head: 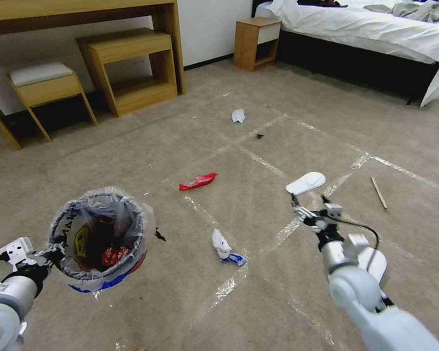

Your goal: Pick up the trash bin and place the garbage on the floor into it.

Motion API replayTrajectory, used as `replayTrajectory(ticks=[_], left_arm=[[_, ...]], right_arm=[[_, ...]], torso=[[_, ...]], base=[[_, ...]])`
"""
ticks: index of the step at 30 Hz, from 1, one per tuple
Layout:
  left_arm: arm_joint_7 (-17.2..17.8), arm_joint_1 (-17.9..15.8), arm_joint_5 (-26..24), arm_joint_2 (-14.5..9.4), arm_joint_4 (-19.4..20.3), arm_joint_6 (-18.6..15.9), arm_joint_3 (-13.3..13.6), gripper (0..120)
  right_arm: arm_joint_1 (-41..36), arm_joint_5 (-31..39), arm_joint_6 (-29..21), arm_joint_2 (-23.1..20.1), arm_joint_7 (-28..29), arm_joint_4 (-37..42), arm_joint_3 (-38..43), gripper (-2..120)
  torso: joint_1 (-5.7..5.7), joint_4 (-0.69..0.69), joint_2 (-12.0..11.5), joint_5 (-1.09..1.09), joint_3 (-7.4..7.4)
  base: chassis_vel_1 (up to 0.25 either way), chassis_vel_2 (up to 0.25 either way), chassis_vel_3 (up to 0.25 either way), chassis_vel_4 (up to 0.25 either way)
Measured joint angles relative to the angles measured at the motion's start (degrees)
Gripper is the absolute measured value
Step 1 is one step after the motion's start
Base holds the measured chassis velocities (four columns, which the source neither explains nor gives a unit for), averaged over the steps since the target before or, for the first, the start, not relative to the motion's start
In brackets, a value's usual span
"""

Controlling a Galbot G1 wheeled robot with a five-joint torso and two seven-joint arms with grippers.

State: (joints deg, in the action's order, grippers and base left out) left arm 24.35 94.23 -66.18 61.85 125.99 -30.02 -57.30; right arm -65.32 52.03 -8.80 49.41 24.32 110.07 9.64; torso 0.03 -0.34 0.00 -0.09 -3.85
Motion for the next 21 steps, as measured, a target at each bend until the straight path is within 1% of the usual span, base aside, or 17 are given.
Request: replayTrajectory(ticks=[1,3,4,7,8,10,11,12,13,14,18,19,21], left_arm=[[-0.01,-0.37,0.00,-0.31,-0.44,0.00,0.42,1],[0.01,-0.45,0.02,-0.46,-0.92,0.00,0.47,1],[0.01,-0.45,0.02,-0.46,-0.92,0.00,0.47,1],[-0.03,0.14,0.04,-0.22,-1.08,0.00,-0.31,1],[-0.03,0.14,0.04,-0.22,-1.08,0.00,-0.31,1],[-0.05,0.87,0.19,0.38,-0.80,0.11,-1.10,1],[-0.05,0.87,0.19,0.38,-0.80,0.11,-1.10,1],[-0.06,1.10,0.23,0.50,-0.67,0.12,-1.32,1],[-0.07,1.55,0.38,0.73,-0.36,0.16,-1.78,1],[-0.07,1.55,0.38,0.73,-0.36,0.16,-1.78,1],[-0.08,2.69,0.54,1.14,0.35,0.27,-3.05,1],[-0.08,2.69,0.54,1.14,0.35,0.27,-3.05,1],[-0.09,3.15,0.74,1.41,0.50,0.37,-3.32,1]], right_arm=[[1.37,2.35,-3.79,-0.83,2.98,0.11,-2.11,100],[4.28,6.17,-10.25,-1.56,7.51,0.00,-6.08,100],[4.28,6.17,-10.25,-1.56,7.51,0.00,-6.08,100],[9.42,11.22,-17.75,-1.00,12.13,-2.05,-13.65,100],[9.42,11.22,-17.75,-1.00,12.13,-2.05,-13.65,100],[13.85,18.35,-24.11,1.20,16.52,-4.13,-19.10,100],[13.85,18.35,-24.11,1.20,16.52,-4.13,-19.10,100],[15.05,20.55,-25.95,2.02,18.00,-4.91,-20.22,100],[17.42,23.56,-28.47,3.79,20.64,-6.83,-22.32,100],[17.42,23.56,-28.47,3.79,20.64,-6.83,-22.32,100],[22.29,25.11,-30.99,8.03,23.01,-13.51,-26.45,100],[22.29,25.11,-30.99,8.03,23.01,-13.51,-26.45,100],[24.09,24.66,-31.71,10.02,23.00,-16.87,-28.00,100]], torso=[[0.00,-0.03,0.00,0.00,0.00],[0.00,-0.05,0.00,0.01,0.00],[0.00,-0.05,0.00,0.01,0.00],[0.00,-0.02,0.00,0.02,0.00],[0.00,-0.02,0.00,0.02,0.00],[0.00,-0.01,0.00,0.00,0.00],[0.00,-0.01,0.00,0.00,0.00],[0.00,-0.01,0.00,0.00,0.00],[0.00,-0.01,-0.01,0.00,0.00],[0.00,-0.01,-0.01,0.00,0.00],[0.00,-0.02,-0.01,0.00,0.00],[0.00,-0.02,-0.01,0.00,0.00],[0.00,-0.02,-0.01,0.00,-0.01]], base=[[0.000,0.000,0.000,0.000],[0.000,0.000,0.000,0.000],[0.000,0.000,0.000,0.000],[0.000,0.000,0.000,0.000],[0.000,0.000,0.000,0.000],[0.000,0.000,0.000,0.000],[0.000,0.000,0.000,0.000],[0.000,0.000,0.000,0.000],[0.000,0.000,0.000,0.000],[0.000,0.000,0.000,0.000],[0.000,0.000,0.000,0.000],[0.000,0.000,0.000,0.000],[0.000,0.000,0.000,0.000]])
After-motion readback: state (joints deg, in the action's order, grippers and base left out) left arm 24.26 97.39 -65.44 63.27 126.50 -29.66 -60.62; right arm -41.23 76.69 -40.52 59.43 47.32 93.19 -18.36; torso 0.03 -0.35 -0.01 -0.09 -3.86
